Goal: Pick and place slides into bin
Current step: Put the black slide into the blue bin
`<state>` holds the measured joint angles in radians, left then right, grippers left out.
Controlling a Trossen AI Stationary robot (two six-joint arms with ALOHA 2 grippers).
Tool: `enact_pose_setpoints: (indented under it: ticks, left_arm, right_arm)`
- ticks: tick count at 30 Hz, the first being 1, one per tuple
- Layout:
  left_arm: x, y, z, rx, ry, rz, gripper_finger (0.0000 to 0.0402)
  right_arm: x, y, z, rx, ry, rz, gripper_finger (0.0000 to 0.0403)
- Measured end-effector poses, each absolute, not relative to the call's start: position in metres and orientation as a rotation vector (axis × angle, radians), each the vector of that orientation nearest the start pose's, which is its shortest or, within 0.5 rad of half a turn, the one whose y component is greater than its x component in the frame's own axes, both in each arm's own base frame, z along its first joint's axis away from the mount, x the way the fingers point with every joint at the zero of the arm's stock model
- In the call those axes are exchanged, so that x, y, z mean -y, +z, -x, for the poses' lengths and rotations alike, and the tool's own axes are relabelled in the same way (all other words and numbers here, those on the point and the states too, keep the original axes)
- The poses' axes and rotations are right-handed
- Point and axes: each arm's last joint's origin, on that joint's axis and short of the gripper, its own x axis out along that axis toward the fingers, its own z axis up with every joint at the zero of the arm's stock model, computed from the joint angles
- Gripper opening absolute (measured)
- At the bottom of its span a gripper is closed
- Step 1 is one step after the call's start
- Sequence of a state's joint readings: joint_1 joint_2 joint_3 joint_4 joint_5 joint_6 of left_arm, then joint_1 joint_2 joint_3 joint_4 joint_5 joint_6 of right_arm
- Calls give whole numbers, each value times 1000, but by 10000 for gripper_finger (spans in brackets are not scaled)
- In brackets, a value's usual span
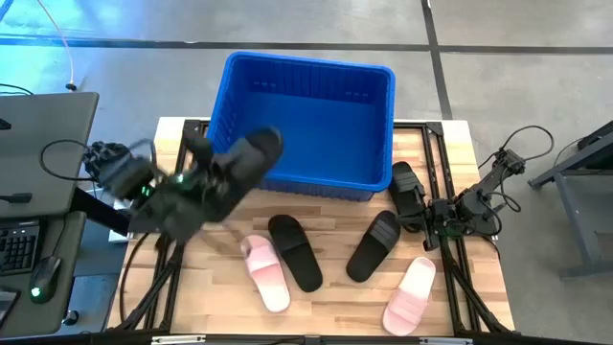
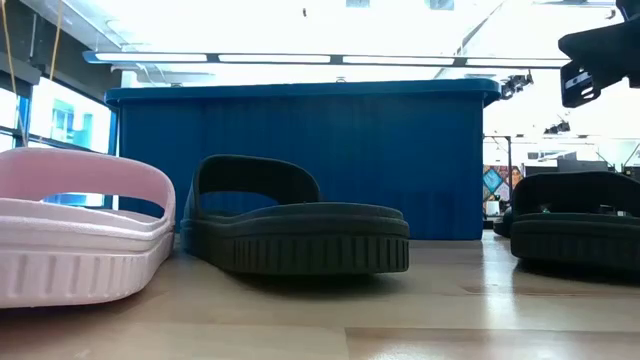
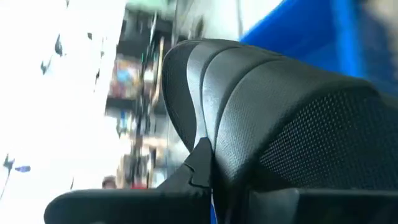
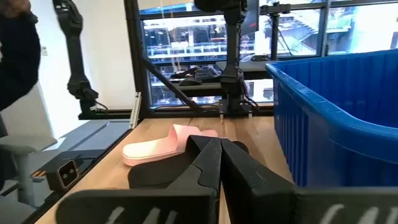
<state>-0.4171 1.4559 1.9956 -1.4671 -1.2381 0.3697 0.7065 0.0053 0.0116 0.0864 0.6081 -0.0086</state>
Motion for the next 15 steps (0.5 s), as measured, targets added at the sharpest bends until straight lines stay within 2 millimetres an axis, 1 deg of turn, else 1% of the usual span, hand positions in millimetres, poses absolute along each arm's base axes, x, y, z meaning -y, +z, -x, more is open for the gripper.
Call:
enact_pose_setpoints:
  ticks: [3,4,7,8,9,11,13,15]
  left_arm:
    - [22,485,-214,-899,766,-966,4]
    - [5,485,-215,-945,825,-939,4]
    - [-45,480,-218,-1062,1000,-835,5]
    - [-62,476,-220,-1091,1034,-796,5]
    - [-80,471,-222,-1122,1045,-758,5]
    - [-115,456,-227,-1157,1007,-682,5]
    - [-147,437,-233,-1129,947,-632,5]
    - [-177,414,-234,-1112,937,-614,5]
  right_arm:
    - [-46,175,-81,73,81,-49,0]
    - [-46,175,-81,73,76,-49,0]
    - [-46,175,-81,73,59,-50,0]
    - [-46,175,-81,72,55,-50,0]
    - [-46,175,-81,72,52,-50,0]
    - [-46,175,-81,73,49,-50,0]
    - [-46,175,-81,72,48,-50,0]
    - [-46,175,-81,72,48,-50,0]
